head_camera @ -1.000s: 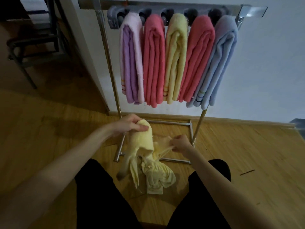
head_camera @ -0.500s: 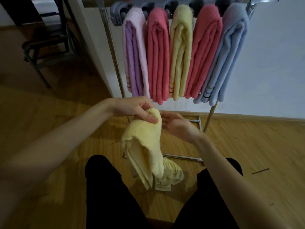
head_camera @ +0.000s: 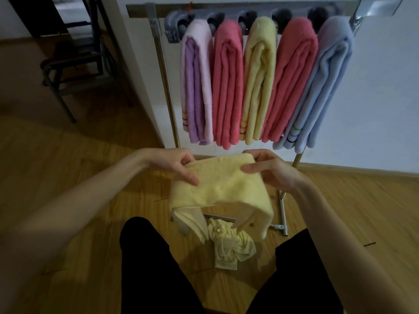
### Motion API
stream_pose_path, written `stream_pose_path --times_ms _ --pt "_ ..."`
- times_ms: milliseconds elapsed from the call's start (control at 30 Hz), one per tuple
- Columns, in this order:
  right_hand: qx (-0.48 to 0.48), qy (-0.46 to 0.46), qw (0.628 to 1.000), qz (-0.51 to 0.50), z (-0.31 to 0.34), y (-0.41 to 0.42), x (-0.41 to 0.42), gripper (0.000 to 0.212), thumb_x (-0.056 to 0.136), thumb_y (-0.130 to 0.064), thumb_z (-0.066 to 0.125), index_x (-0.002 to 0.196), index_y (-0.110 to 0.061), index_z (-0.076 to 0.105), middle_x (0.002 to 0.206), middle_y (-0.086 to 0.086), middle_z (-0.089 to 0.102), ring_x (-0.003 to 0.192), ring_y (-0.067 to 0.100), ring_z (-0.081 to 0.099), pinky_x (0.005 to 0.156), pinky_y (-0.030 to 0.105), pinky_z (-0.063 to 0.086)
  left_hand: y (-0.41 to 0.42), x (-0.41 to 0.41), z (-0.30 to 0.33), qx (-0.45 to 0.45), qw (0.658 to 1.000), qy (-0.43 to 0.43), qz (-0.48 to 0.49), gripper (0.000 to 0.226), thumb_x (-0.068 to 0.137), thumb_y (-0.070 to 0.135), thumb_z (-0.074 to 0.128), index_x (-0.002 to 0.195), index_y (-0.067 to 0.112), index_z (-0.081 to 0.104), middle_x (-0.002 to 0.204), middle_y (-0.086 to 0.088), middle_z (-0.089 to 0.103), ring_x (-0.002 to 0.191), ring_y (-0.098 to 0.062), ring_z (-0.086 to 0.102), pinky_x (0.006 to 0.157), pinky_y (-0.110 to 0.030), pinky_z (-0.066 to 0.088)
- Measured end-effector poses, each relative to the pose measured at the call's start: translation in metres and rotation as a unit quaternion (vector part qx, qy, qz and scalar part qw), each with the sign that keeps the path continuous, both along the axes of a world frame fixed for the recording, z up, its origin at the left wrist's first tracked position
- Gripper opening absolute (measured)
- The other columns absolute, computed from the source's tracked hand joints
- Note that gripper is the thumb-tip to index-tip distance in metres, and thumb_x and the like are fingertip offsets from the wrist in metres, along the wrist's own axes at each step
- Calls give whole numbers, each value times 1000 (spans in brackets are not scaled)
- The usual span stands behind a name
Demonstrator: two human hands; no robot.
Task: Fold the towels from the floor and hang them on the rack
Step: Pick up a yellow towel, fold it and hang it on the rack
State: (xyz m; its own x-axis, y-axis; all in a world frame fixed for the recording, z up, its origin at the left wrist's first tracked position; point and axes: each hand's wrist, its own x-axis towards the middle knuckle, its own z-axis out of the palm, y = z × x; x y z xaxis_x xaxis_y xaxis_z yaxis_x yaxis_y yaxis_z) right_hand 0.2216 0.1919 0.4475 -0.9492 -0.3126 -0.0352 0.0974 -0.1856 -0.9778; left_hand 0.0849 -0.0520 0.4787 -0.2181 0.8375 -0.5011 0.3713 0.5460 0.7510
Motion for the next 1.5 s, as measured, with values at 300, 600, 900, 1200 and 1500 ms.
stream_pose_path --times_ms 300,600,900,1200,1500 --pt "215 76 968 101 28 23 -15 44 83 22 54 119 -3 48 104 2 59 90 8 59 73 18 47 -16 -15 20 137 988 -41 64 45 86 -1 61 125 13 43 72 7 60 51 -14 42 49 -18 36" --pt "524 82 813 240 67 -11 -59 40 82 1 65 118 -17 68 122 -5 66 118 8 55 101 20 41 -12 -30 43 -53 990 120 -46 23 92 15 57 108 23 72 117 6 62 111 -13 56 99 -35 47" --pt "552 146 820 -34 81 -58 -86 41 90 -12 62 130 -8 56 129 9 58 115 23 56 95 31 44 -27 -23 47 68 842 501 188 46 88 14 61 132 23 50 127 4 47 112 -5 42 89 -20 34" --pt "549 346 715 -261 100 -109 -144 50 78 3 58 127 -2 53 99 5 43 89 28 52 67 14 27 -29 -79 82 175 652 680 286 34 87 2 58 120 7 53 121 -10 49 110 -25 50 93 -34 44" --pt "451 327 697 -452 128 -141 -213 51 75 2 44 121 -14 60 106 7 62 83 26 59 56 30 35 -34 -141 127 170 616 728 248 45 82 -13 52 124 3 50 120 -15 49 110 -31 48 91 -43 47"
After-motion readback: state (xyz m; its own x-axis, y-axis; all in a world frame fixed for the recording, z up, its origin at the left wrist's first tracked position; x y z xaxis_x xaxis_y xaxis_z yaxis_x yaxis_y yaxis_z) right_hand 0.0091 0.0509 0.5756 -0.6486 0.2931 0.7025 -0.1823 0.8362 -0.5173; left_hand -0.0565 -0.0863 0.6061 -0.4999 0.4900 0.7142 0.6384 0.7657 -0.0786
